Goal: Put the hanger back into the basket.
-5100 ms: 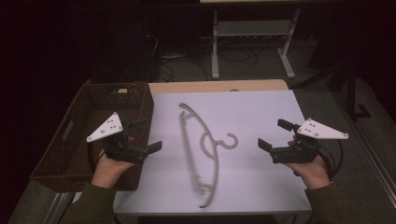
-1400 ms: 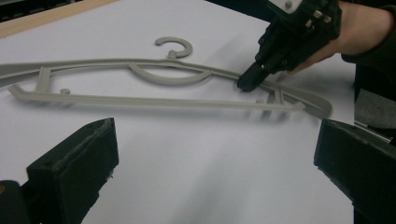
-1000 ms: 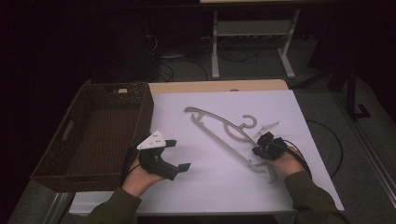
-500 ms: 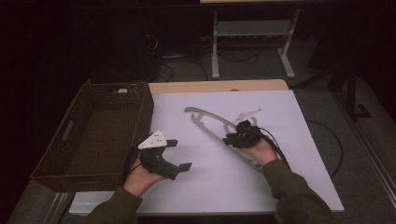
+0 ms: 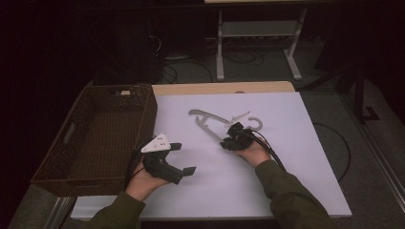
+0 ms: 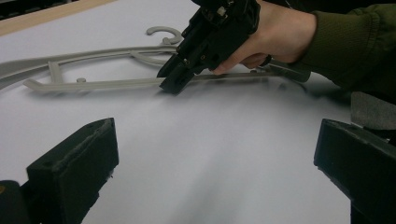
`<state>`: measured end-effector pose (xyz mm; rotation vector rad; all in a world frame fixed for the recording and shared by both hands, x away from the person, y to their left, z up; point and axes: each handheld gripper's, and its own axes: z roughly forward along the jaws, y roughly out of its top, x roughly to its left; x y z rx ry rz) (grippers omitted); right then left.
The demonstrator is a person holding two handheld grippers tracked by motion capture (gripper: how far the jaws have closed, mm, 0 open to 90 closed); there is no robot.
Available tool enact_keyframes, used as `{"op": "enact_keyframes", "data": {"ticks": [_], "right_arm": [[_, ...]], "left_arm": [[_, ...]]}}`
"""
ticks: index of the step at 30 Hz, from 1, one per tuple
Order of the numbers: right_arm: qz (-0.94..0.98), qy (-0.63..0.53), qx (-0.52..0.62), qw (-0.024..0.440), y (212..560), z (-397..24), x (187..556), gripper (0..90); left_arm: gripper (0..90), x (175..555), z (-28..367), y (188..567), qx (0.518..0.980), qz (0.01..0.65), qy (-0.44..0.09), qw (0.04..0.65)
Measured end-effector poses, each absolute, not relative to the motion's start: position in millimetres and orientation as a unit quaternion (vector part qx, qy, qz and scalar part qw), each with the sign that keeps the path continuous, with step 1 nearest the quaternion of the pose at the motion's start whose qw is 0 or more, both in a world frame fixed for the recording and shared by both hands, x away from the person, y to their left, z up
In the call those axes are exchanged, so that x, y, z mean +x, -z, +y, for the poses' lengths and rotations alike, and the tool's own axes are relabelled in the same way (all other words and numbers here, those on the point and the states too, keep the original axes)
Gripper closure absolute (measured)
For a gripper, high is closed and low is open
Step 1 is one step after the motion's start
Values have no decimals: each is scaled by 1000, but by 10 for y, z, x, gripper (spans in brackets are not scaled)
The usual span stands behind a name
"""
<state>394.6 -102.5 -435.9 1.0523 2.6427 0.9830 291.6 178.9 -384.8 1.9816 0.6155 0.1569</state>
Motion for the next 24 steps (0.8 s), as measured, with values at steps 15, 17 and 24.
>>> {"op": "enact_keyframes", "data": {"ticks": [15,17,24], "right_arm": [[890,-317,319,77,4326,-998,3865,798],[893,-316,311,75,4315,-989,3833,798],[907,-320,268,54,4276,-977,3644,798]], "left_arm": [[0,2918,1794,3849,819,257,-65,509],[0,2918,1796,3847,819,257,-65,508],[0,2915,1797,3847,820,256,-65,507]]}}
